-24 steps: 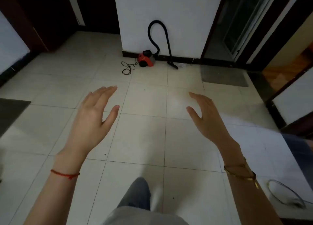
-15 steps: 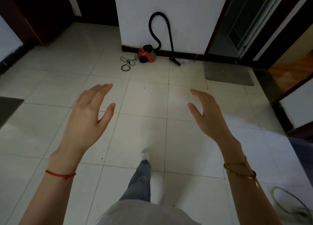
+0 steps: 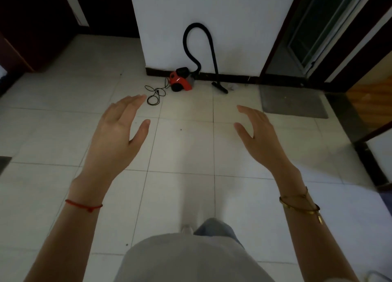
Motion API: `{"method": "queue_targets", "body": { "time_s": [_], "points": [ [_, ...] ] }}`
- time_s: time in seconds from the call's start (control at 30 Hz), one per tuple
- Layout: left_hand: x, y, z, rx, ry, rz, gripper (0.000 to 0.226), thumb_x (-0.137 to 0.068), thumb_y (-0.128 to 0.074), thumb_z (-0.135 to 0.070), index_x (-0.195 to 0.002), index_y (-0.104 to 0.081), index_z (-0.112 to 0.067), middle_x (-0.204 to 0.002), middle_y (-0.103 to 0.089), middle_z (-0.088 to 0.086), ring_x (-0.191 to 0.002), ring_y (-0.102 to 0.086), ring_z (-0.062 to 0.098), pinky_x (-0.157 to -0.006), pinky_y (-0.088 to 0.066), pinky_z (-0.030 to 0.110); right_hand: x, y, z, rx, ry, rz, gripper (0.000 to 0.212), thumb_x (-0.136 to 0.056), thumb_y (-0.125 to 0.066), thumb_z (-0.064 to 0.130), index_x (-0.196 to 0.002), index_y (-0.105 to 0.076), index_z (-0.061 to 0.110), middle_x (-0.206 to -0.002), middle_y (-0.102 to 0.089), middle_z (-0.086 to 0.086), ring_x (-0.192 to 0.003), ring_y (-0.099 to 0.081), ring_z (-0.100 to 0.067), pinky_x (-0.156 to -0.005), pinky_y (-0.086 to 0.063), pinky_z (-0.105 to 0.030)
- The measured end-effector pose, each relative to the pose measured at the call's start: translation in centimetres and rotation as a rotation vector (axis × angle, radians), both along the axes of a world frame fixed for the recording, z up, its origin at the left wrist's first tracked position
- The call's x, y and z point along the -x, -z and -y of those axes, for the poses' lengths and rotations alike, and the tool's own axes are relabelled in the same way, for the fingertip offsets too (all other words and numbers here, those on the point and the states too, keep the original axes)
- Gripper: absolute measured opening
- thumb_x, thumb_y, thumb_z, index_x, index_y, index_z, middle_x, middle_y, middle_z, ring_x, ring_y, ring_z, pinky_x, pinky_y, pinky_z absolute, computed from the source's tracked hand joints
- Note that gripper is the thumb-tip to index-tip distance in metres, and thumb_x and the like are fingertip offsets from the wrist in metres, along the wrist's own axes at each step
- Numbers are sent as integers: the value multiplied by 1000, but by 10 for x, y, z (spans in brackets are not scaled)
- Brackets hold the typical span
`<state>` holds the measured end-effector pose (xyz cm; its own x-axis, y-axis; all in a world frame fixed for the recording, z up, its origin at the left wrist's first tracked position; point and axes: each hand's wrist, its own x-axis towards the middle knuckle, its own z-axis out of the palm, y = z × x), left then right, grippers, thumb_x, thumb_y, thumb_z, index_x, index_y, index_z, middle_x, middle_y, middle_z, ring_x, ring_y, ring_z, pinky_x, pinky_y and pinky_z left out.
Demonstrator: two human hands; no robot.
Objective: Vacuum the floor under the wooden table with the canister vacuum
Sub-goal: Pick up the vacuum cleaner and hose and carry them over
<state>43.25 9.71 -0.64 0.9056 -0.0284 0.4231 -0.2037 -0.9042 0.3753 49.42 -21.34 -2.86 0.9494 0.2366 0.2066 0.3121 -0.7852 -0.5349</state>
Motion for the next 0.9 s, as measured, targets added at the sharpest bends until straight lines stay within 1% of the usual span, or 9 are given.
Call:
{"method": "queue_targets", "body": {
  "time_s": [0.13, 0.23, 0.3, 0.53, 0.63, 0.7, 0.77, 0.83, 0.9],
  "points": [
    [-72, 4, -10, 8, 19, -38, 47, -99, -44, -30, -143, -40, -14, -142, -47, 6, -135, -39, 21, -112, -33, 45, -71, 9, -12, -33, 11, -29, 47, -98, -44, 35, -142, -38, 19, -142, -45, 3, -133, -37, -12, -111, -29, -30],
    [-128, 15, -17, 22, 25, -65, 48, -97, -48, -25, -143, -40, -13, -141, -48, 5, -135, -39, 20, -111, -34, 47, -130, 20, -22, -20, 3, -40, 48, -98, -44, 36, -142, -38, 19, -143, -44, 2, -134, -36, -12, -108, -25, -24],
    [-170, 22, -21, 33, 20, -72, 48, -96, -49, -24, -142, -41, -12, -140, -49, 6, -134, -41, 21, -110, -36, 47, -174, 27, -29, -11, -3, -46, 48, -98, -44, 36, -142, -38, 19, -143, -44, 2, -134, -36, -12, -107, -24, -23],
    [-353, 23, -40, 43, -26, -63, 48, -97, -47, -29, -143, -40, -15, -141, -47, 3, -132, -42, 18, -110, -37, 40, -367, 24, -48, -2, -19, -29, 49, -97, -43, 38, -143, -36, 21, -144, -42, 4, -134, -36, -12, -107, -25, -24],
    [-437, 16, -51, 41, -39, -43, 47, -97, -47, -28, -142, -41, -15, -141, -48, 3, -132, -42, 18, -109, -38, 39, -459, 11, -62, -18, -52, 1, 48, -97, -44, 38, -142, -37, 23, -138, -47, 4, -129, -40, -12, -107, -33, -29],
    [-487, 15, -60, 52, -52, -39, 47, -97, -48, -27, -142, -41, -15, -140, -48, 3, -131, -43, 19, -108, -39, 40, -513, 6, -74, -27, -74, 17, 46, -97, -45, 37, -141, -38, 24, -137, -47, 5, -129, -40, -12, -107, -37, -34],
    [-531, 19, -69, 55, -63, -51, 48, -97, -47, -27, -142, -41, -15, -140, -49, 3, -130, -44, 20, -108, -39, 42, -560, 6, -86, -35, -82, 12, 45, -97, -46, 37, -140, -38, 26, -138, -45, 7, -130, -39, -10, -107, -39, -36],
    [-572, 24, -80, 50, -72, -68, 48, -97, -47, -29, -142, -41, -14, -140, -49, 4, -131, -44, 20, -107, -40, 45, -605, 8, -98, -43, -91, -4, 45, -97, -46, 36, -140, -37, 27, -138, -44, 9, -131, -37, -9, -107, -38, -34],
    [-614, 29, -92, 51, -82, -72, 49, -96, -46, -30, -142, -41, -13, -139, -49, 5, -131, -44, 21, -106, -41, 46, -649, 12, -112, -42, -95, -16, 45, -97, -47, 34, -140, -37, 26, -138, -44, 8, -131, -36, -8, -106, -34, -28]
  ]
}}
